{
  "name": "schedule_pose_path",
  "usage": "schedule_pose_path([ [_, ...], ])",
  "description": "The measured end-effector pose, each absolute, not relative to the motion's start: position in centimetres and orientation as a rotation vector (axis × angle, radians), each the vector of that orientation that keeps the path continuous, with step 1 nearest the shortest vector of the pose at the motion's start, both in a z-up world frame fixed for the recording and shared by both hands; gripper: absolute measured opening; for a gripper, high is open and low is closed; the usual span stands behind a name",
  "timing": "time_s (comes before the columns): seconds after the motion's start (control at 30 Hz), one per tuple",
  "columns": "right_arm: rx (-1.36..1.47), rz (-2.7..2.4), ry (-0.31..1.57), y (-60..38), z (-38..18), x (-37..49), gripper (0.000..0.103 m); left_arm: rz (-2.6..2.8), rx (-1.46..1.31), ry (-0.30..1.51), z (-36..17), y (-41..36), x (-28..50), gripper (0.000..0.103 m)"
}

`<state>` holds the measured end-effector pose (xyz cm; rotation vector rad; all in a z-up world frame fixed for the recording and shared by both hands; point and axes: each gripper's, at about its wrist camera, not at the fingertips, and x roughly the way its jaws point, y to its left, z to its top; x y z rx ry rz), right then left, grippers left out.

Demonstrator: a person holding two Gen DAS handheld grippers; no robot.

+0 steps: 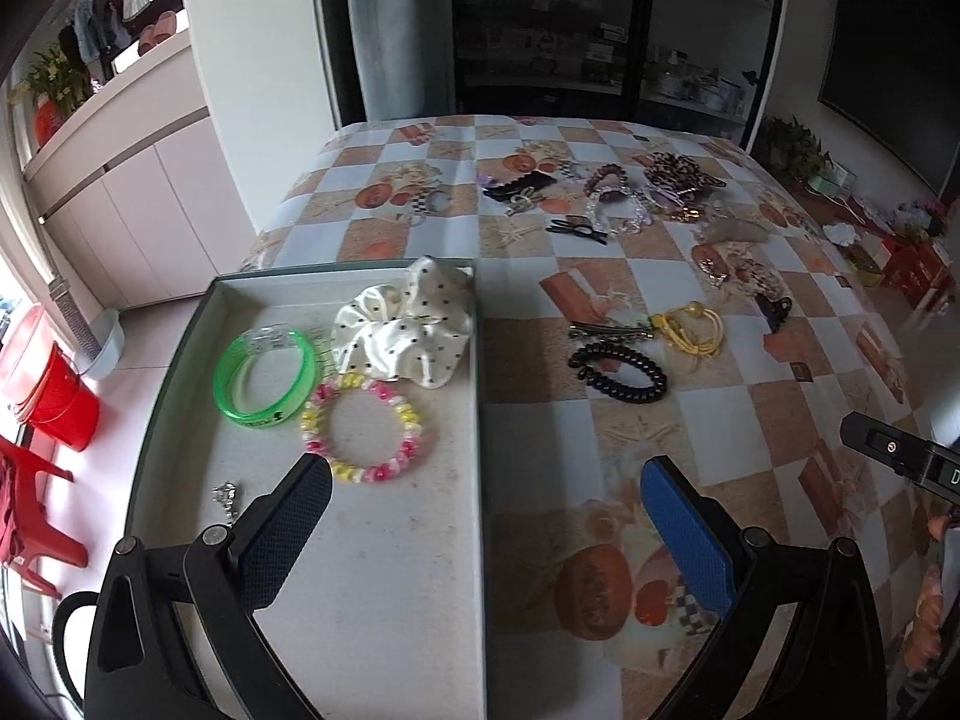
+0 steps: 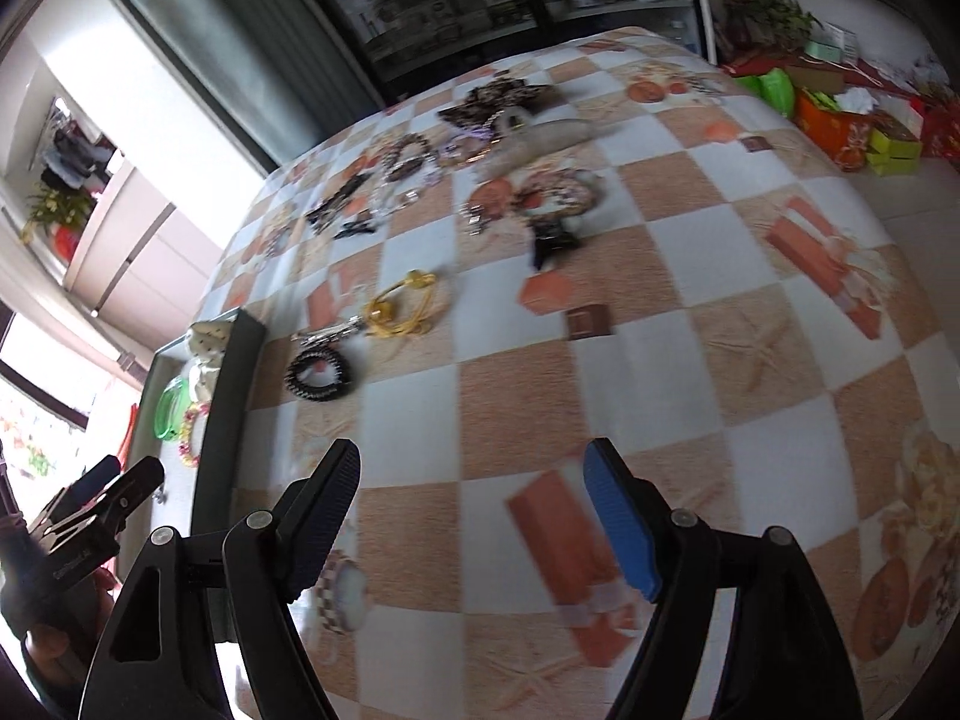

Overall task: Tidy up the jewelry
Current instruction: 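Open the left tool to drop the charm in the tray, withdraw both, then grasp the yellow hair tie with the left tool while the right tool grasps the black claw clip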

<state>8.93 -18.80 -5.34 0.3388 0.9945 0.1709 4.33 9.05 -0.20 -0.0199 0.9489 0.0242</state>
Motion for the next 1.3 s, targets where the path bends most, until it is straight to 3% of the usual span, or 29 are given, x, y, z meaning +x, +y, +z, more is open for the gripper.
schedule_pose_path([
  [0.37, 0.340, 0.108, 0.980, -22.4, -4.6, 10.7, 0.080, -0.076, 0.063, 0.944, -0.3, 1.8, 7.7, 0.103],
  [0.93, 0.298, 0.104, 1.030, -21.6, -6.5, 18.1, 0.079, -0.152, 0.165, 0.962, -2.2, -1.7, 13.6, 0.099],
  [1.3, 0.215, 0.092, 1.055, -20.1, -8.1, 22.0, 0.057, -0.205, 0.140, 0.986, -3.5, -2.1, 16.0, 0.099],
])
